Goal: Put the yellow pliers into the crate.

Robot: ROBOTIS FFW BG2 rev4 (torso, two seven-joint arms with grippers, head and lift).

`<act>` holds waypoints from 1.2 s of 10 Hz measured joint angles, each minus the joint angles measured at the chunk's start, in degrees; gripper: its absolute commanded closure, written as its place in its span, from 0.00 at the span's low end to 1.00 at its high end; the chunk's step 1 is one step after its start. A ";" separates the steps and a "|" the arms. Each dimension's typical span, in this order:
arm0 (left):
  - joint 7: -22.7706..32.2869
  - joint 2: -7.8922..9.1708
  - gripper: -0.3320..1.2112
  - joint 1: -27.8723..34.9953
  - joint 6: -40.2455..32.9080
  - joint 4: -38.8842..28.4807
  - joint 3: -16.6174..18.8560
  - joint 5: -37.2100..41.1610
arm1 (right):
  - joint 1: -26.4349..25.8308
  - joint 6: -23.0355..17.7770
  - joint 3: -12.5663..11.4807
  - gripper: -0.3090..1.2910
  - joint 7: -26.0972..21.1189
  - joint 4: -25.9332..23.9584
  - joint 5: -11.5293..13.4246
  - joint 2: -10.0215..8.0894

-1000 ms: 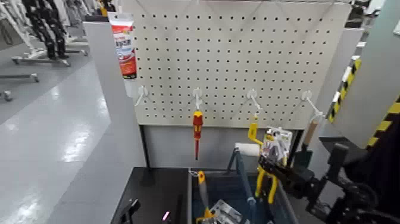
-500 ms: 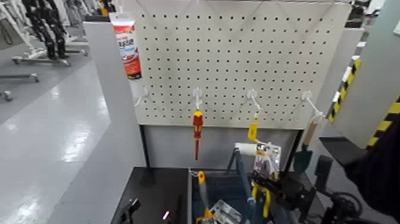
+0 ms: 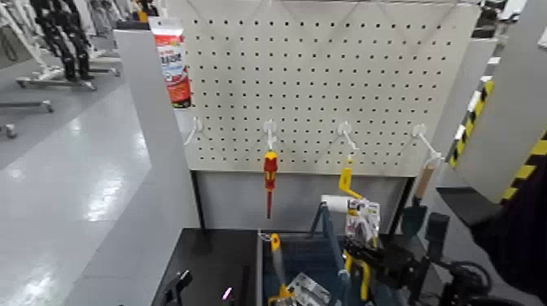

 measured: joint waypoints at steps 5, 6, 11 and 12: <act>0.00 0.08 0.29 -0.14 -0.14 0.17 -0.17 0.10 | -0.11 1.20 -0.49 0.14 0.01 -0.34 0.53 0.20; 0.00 0.10 0.29 -0.17 -0.19 0.20 -0.25 0.15 | -0.12 0.98 -0.58 0.14 -0.02 -0.58 0.51 0.20; -0.08 0.19 0.29 -0.27 -0.25 0.34 -0.36 0.26 | -0.21 0.74 -0.57 0.17 0.16 -1.25 0.19 0.21; -0.08 0.19 0.29 -0.27 -0.28 0.36 -0.36 0.27 | -0.19 0.40 -0.65 0.18 0.12 -1.38 0.10 0.20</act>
